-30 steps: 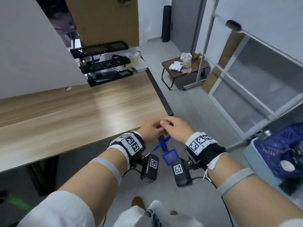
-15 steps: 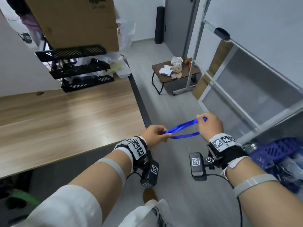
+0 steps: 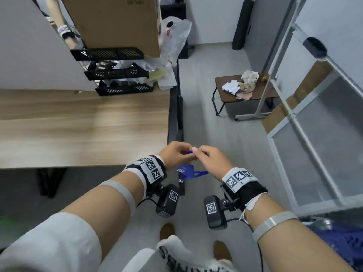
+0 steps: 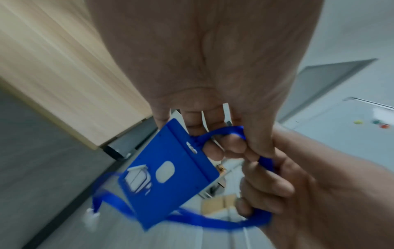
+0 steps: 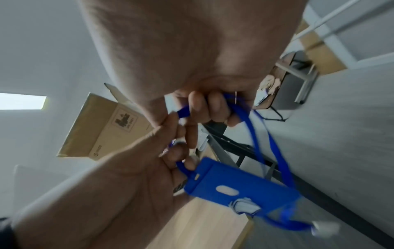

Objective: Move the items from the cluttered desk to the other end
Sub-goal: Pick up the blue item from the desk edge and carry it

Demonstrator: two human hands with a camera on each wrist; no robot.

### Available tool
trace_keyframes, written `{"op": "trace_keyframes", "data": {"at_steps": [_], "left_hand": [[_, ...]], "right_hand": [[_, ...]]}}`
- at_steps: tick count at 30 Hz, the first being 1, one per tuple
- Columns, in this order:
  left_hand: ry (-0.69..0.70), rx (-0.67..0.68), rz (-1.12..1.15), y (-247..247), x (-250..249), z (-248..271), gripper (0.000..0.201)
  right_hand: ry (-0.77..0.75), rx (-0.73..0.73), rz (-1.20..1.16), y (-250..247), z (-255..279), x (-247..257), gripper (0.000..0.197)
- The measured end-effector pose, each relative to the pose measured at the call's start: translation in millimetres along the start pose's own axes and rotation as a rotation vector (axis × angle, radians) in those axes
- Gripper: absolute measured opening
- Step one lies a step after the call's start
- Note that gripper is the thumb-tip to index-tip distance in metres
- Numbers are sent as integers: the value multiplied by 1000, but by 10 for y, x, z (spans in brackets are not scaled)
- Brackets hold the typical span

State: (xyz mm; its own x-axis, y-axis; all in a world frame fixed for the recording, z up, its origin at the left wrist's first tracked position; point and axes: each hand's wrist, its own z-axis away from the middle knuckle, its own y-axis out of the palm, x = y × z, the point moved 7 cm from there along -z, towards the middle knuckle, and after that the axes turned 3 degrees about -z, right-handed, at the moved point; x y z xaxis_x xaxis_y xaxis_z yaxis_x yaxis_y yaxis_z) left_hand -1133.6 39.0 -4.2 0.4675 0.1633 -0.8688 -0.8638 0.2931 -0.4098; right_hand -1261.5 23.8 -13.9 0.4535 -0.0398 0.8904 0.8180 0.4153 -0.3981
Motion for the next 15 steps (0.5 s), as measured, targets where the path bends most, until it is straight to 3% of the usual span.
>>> {"op": "trace_keyframes", "data": {"at_steps": [4, 9, 13, 15], "left_hand": [[-142, -110, -3, 165, 90, 115, 30], [-154, -267, 101, 282, 106, 348, 20], [-198, -389, 227, 285, 188, 626, 29], [-249, -438, 252, 254, 288, 781, 22]], "right_hand": [[-84, 62, 8, -232, -74, -82, 35], [-216, 24, -55, -391, -13, 15, 32], [-213, -27, -79, -424, -49, 29, 32], [-200, 0, -65, -362, -67, 26, 31]]}}
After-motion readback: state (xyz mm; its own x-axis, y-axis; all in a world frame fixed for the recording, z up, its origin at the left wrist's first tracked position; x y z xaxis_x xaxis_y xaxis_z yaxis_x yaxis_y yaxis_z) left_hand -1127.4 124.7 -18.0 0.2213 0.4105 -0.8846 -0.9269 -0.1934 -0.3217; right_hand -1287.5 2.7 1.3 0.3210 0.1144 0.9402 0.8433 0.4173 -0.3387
